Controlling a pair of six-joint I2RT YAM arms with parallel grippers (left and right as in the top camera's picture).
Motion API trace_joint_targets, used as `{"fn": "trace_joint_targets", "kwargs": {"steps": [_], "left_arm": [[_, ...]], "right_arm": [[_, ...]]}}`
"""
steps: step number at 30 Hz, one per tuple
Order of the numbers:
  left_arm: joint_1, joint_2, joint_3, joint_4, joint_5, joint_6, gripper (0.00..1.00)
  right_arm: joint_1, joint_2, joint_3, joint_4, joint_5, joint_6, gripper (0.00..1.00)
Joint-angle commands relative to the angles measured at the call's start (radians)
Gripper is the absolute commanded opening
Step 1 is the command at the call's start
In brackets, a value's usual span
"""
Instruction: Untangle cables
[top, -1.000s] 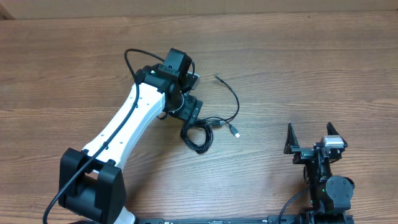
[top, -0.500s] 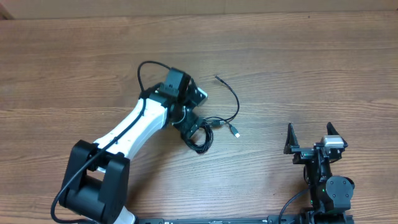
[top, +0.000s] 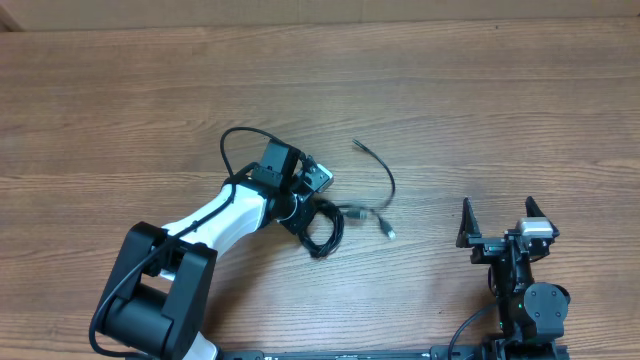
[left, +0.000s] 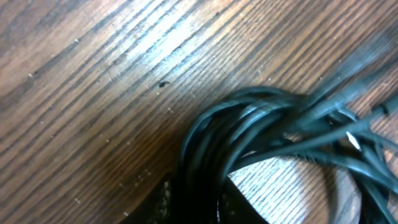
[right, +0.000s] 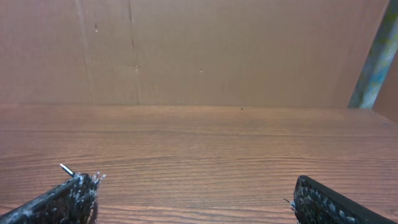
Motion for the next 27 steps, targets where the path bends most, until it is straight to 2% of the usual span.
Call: {"fn": "trace_joint_targets", "kwargs": {"steps": [1,5,13,16,27], "left_arm": [[0.002,-0.001,-0.037,0.0,0.018,-0.072,0.04],[0.002,-0.001,-0.037,0.016,0.018,-0.131,0.04],[0.002,-0.001,-0.037,0.034,0.013,-0.351,0.04],[0.002,-0.001,-0.037,0.034,0.014,-0.397,0.04],[0.002,-0.001,-0.037,0.034,0.013,-0.426,0.04]], "right_arm": [[0.001,-0.008,-0.011,0.003,0.002,-0.005,1.0],[0.001,-0.008,-0.011,0.003,0.002,-0.005,1.0],[0.001,-0.008,-0.011,0.003,0.002,-0.005,1.0],[0.001,-0.008,-0.011,0.003,0.002,-0.005,1.0],[0.001,-0.008,-0.011,0.003,0.002,-0.005,1.0]]}}
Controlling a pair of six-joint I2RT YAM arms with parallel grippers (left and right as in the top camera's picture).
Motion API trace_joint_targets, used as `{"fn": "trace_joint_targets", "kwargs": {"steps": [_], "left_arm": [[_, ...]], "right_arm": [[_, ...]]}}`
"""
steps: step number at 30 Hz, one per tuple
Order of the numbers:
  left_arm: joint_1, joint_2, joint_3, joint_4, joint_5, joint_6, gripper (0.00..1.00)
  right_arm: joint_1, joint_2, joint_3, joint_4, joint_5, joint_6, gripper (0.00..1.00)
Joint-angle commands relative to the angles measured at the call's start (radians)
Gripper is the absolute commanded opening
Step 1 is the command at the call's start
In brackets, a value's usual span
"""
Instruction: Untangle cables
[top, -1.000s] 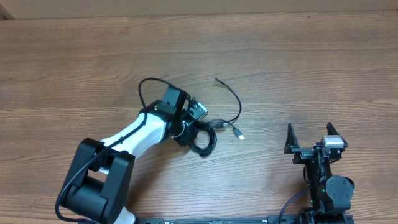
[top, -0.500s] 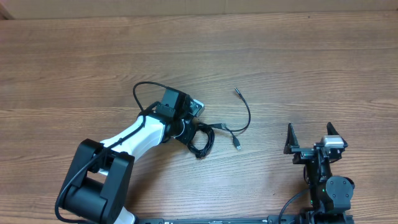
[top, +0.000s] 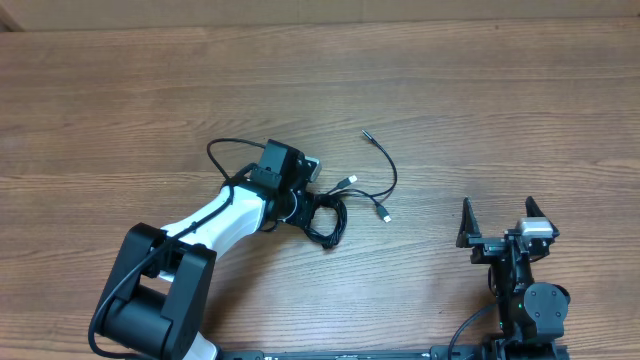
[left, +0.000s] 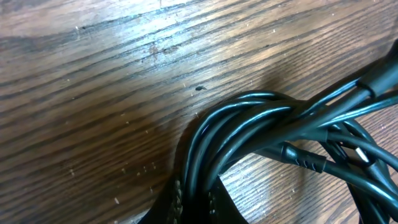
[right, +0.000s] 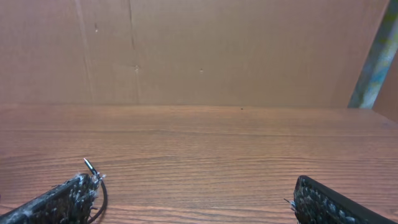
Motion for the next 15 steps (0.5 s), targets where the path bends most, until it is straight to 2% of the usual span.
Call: {"fn": "trace_joint_targets", "kwargs": {"steps": [1,4,5,6,7,11,13,15], "left_arm": [[0.002,0.006,-0.024,-0.005,0.007,-0.053,0.04],[0.002,0.006,-0.024,-0.006,0.007,-0.151,0.04],[0.002,0.006,-0.024,-0.009,0.007,-0.238,0.04],[0.002,0.006,-0.024,-0.015,0.008,-0.409,0.04],[0.002,0.006,-0.024,-0.018,0.009,-0.518,0.04],[0.002,0.006,-0.024,-0.018,0.074,-0.909,0.04],[0.002,0.006,-0.024,-0.018,0.079,-1.04,0.04],[0.002,0.006,-0.023,-0.015,0.08,-1.12,0.04]], "right_arm": [[0.001,-0.008,-0.011,0.003,0.002,-0.005,1.0],[0.001,-0.008,-0.011,0.003,0.002,-0.005,1.0],[0.001,-0.008,-0.011,0.003,0.002,-0.005,1.0],[0.001,-0.008,-0.011,0.003,0.002,-0.005,1.0],[0.001,-0.008,-0.011,0.003,0.002,-0.005,1.0],[0.001,-0.008,-0.011,0.003,0.002,-0.005,1.0],[0.001,-0.008,-0.011,0.003,0.002,-0.005,1.0],[0.001,-0.008,-0.011,0.003,0.002,-0.005,1.0]]}}
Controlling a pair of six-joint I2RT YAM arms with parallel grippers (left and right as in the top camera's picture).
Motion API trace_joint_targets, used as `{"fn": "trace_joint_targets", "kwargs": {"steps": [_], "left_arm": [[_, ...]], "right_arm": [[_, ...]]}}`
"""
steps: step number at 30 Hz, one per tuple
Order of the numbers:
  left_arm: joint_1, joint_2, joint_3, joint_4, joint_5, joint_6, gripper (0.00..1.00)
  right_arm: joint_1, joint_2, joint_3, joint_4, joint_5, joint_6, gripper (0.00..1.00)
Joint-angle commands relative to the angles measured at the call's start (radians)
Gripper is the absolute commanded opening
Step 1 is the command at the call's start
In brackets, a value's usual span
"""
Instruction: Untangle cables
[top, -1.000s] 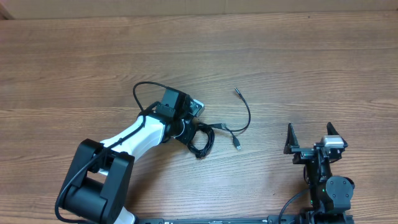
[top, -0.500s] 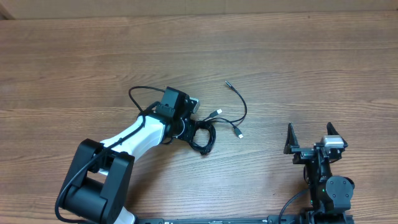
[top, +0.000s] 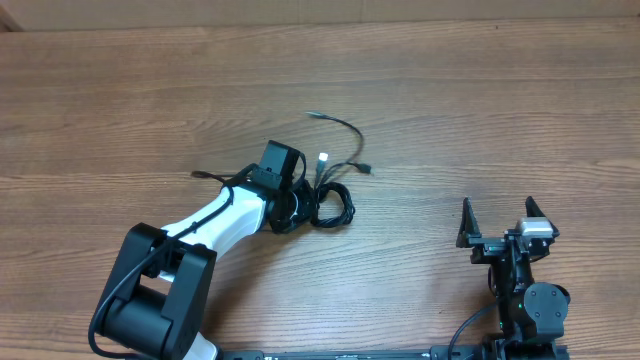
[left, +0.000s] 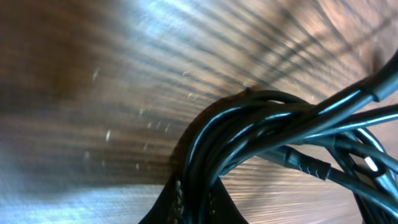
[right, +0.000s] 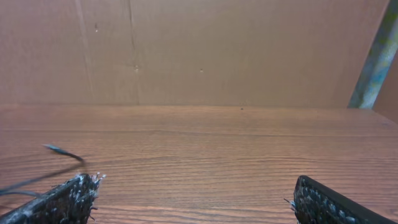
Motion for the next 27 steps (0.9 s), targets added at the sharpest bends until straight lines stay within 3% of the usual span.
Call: {"fn": "trace_joint_targets", "kwargs": {"steps": [1,9,14,16,18,23,27], "left_arm": [[0.002,0.005,-0.018,-0.01,0.024,-0.279,0.04],[0.002,-0.005,0.069,-0.024,0.023,-0.089,0.04],[0.002,-0.01,0.173,-0.129,0.022,0.057,0.04],[0.002,-0.01,0.208,-0.175,0.009,0.173,0.12],[0.002,-0.01,0.265,-0.274,-0.051,0.282,0.28],[0.002,-0.01,0.362,-0.505,-0.221,0.31,0.33],[0.003,-0.01,0.43,-0.66,-0.306,0.31,0.31]], "right_arm": [[0.001,-0.008,-0.011,0.003,0.002,-0.005,1.0],[0.001,-0.008,-0.011,0.003,0.002,-0.005,1.0],[0.001,-0.008,-0.011,0.003,0.002,-0.005,1.0],[0.001,-0.008,-0.011,0.003,0.002,-0.005,1.0],[0.001,-0.008,-0.011,0.003,0.002,-0.005,1.0],[0.001,-0.008,-0.011,0.003,0.002,-0.005,1.0],[0.001,-0.008,-0.011,0.003,0.002,-0.005,1.0]]}}
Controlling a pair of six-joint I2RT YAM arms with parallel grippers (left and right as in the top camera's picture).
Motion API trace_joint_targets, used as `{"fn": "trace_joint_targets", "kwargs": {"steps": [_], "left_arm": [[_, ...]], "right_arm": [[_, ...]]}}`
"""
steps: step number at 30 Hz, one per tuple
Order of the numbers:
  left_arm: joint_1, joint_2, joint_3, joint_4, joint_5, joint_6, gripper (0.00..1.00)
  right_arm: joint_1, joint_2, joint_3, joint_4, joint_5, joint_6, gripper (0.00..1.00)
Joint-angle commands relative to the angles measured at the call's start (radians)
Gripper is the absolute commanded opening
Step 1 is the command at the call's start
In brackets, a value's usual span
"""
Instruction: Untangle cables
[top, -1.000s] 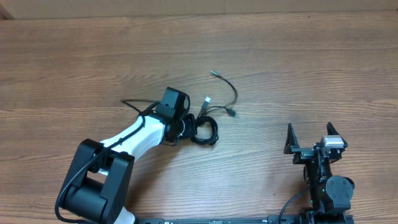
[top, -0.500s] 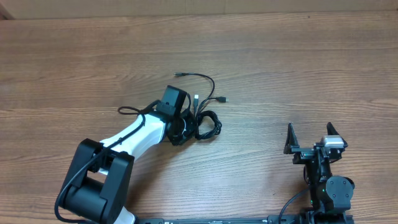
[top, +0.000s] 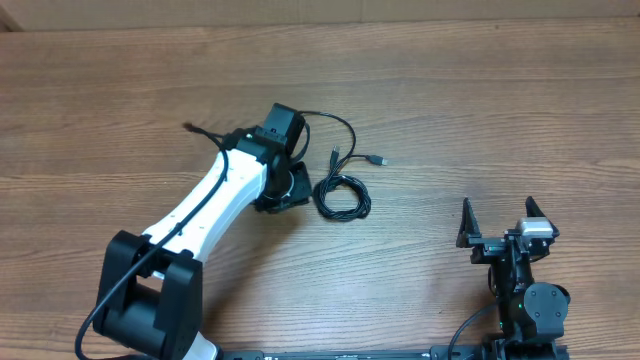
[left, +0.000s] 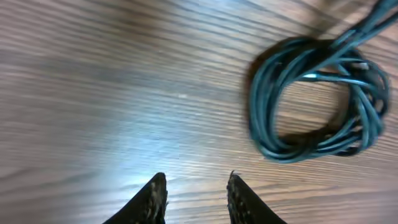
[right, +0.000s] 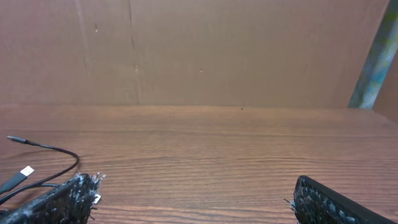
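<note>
A coil of black cable (top: 343, 197) lies flat on the wooden table, and it also shows at the upper right of the left wrist view (left: 317, 99). Its loose ends trail toward the far side: one plug (top: 335, 153), another plug (top: 378, 160) and a long strand looping back (top: 335, 120). My left gripper (top: 288, 193) sits just left of the coil; its fingertips (left: 157, 186) stand apart over bare wood, open and holding nothing (left: 194, 179). My right gripper (top: 498, 208) rests open at the near right, far from the cables (right: 196, 186).
The wooden table (top: 480, 110) runs to a brown cardboard wall (right: 205, 50) at the far edge. A cable end (right: 37, 146) and a white-tipped plug (right: 26, 171) show low at the left of the right wrist view.
My left gripper was shut on the cable bundle; now it is open and the coil lies on the table to its right. The arm has shifted farther back and the loose ends lie differently.
My left gripper was shut on the bundle near the table's middle, with loose ends trailing right. At the two later moments it still held the bundle, a little farther back each time, the ends lying differently. Now the coil lies released; the right arm never moved.
</note>
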Motion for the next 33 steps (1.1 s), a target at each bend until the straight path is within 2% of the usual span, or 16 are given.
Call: {"fn": "trace_joint_targets", "kwargs": {"steps": [1,9,17,21,27,33], "left_arm": [[0.003,-0.01,0.066,-0.063,-0.1,0.041,0.3],[0.005,-0.061,0.185,-0.203,-0.071,0.037,0.19],[0.003,-0.28,0.186,-0.339,-0.06,0.042,0.16],[0.003,-0.433,0.186,-0.352,-0.135,0.035,0.17],[0.003,-0.583,0.184,-0.333,-0.241,-0.072,0.17],[-0.028,-0.638,0.136,-0.325,-0.291,-0.204,0.11]], "right_arm": [[0.001,-0.008,-0.011,0.002,0.002,-0.005,1.0],[0.001,-0.008,-0.011,0.002,0.002,-0.005,1.0],[0.001,-0.008,-0.011,0.002,0.002,-0.005,1.0],[0.001,-0.008,-0.011,0.002,0.002,-0.005,1.0],[0.001,-0.008,-0.011,0.002,0.002,-0.005,1.0],[0.001,-0.008,-0.011,0.002,0.002,-0.005,1.0]]}}
